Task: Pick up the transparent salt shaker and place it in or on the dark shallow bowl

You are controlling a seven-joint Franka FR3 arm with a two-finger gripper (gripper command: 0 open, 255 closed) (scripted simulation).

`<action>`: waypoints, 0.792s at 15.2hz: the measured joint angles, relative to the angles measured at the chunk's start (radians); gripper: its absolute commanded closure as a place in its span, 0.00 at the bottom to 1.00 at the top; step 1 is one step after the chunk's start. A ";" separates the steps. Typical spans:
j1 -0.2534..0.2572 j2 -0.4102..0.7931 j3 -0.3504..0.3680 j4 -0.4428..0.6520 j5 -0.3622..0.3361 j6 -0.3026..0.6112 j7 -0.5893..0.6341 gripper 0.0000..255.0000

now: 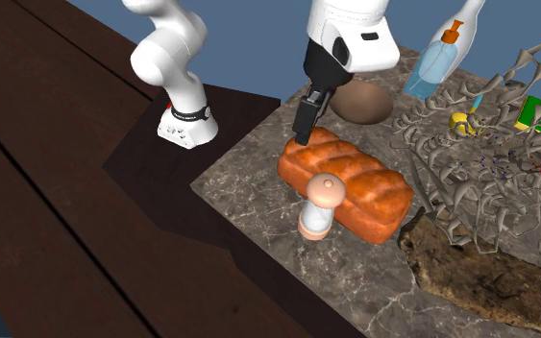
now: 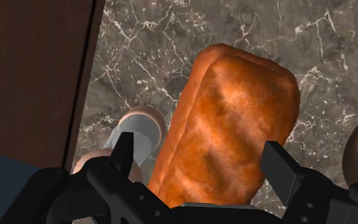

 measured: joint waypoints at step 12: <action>-0.053 0.263 -0.078 0.203 0.036 0.049 -0.105 0.00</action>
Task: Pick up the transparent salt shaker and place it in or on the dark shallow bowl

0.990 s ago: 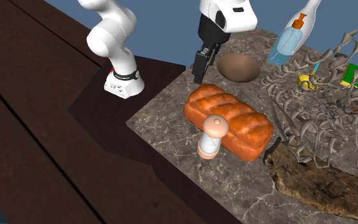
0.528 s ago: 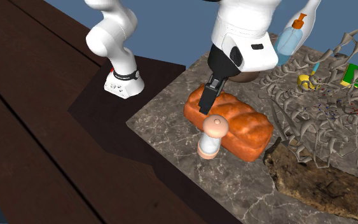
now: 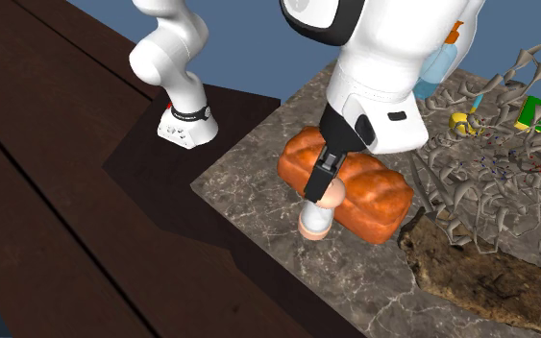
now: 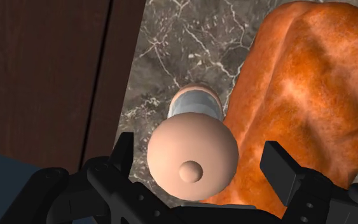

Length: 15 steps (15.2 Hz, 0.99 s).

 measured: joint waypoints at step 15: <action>-0.004 0.001 -0.004 -0.045 -0.002 0.048 -0.001 1.00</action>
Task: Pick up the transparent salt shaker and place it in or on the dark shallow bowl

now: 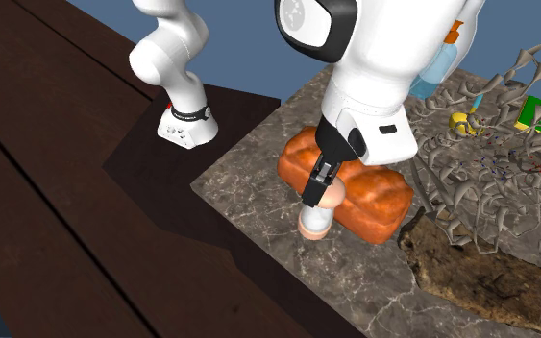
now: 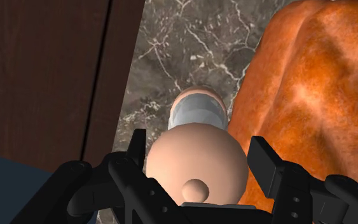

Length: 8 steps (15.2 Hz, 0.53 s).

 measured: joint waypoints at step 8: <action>0.001 -0.003 0.001 0.022 0.000 -0.025 -0.002 1.00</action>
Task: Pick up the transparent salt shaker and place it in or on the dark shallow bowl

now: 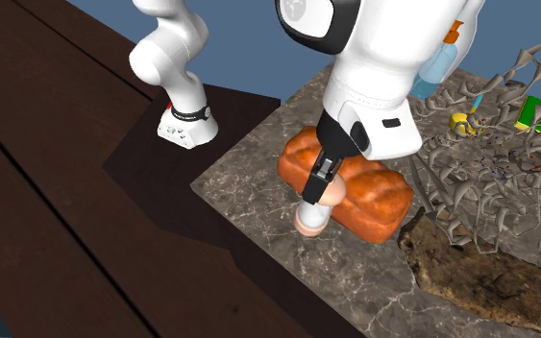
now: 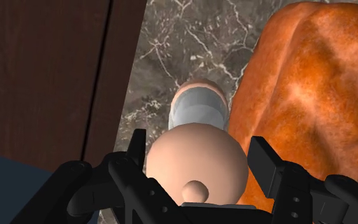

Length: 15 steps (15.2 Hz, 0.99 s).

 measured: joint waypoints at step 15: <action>0.000 0.006 0.000 0.207 0.006 -0.200 -0.029 1.00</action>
